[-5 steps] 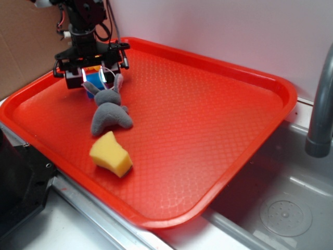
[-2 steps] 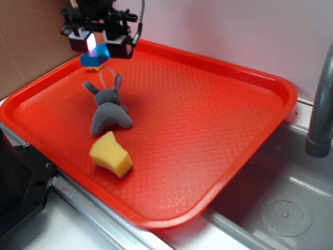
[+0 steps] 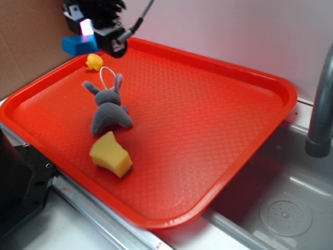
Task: Grab the blue block.
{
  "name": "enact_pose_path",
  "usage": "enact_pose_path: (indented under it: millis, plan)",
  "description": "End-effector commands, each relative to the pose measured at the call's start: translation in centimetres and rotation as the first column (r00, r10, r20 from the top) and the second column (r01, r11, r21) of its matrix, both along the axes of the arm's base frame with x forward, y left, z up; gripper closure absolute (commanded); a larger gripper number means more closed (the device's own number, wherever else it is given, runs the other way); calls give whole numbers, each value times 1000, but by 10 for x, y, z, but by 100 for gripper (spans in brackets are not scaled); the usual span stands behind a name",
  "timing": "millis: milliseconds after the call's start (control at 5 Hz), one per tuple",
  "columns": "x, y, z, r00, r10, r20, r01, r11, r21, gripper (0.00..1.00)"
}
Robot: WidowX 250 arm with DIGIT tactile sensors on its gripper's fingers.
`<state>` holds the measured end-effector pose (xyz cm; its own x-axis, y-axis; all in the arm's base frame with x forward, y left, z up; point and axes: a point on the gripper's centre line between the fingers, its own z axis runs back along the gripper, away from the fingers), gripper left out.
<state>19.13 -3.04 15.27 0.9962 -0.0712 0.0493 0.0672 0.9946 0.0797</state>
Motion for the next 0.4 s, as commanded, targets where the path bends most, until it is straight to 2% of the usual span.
enact_pose_path:
  millis: [0,200]
  plan:
    - [-13,3,26,998,39,47,-37,998,-55,100]
    - [-10,11,25,993,117,17,-115,990,-78,100]
